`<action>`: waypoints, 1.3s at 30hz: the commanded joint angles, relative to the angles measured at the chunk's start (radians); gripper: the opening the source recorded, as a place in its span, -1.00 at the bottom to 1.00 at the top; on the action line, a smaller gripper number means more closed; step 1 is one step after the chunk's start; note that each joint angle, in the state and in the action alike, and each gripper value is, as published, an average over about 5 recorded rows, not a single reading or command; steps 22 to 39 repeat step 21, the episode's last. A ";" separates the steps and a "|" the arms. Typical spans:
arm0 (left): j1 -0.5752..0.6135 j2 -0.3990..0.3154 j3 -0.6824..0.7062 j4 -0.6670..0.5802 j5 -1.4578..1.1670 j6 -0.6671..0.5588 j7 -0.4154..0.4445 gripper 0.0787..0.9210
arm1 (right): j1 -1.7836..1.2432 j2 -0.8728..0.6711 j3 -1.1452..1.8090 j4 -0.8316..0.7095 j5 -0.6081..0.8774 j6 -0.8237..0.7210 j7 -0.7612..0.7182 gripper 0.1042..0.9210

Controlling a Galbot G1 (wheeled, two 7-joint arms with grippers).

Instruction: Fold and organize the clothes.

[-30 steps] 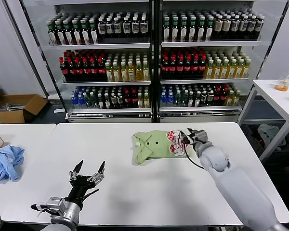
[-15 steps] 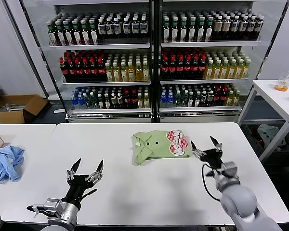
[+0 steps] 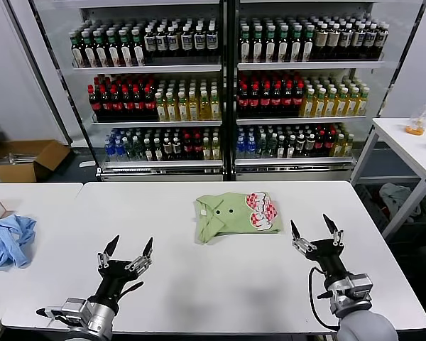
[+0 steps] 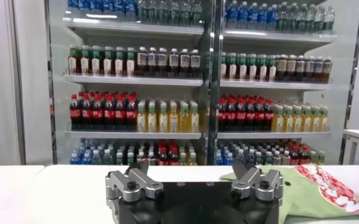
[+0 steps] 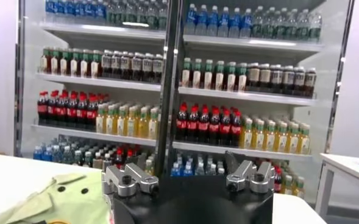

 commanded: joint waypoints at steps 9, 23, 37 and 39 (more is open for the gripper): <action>0.025 -0.007 -0.012 -0.035 0.005 0.005 0.006 0.77 | -0.091 0.044 0.006 0.076 -0.113 0.033 0.011 0.76; 0.020 -0.012 -0.010 -0.036 0.004 0.005 0.006 0.77 | -0.063 0.043 -0.024 0.068 -0.114 0.045 0.031 0.76; 0.020 -0.012 -0.010 -0.036 0.004 0.005 0.006 0.77 | -0.063 0.043 -0.024 0.068 -0.114 0.045 0.031 0.76; 0.020 -0.012 -0.010 -0.036 0.004 0.005 0.006 0.77 | -0.063 0.043 -0.024 0.068 -0.114 0.045 0.031 0.76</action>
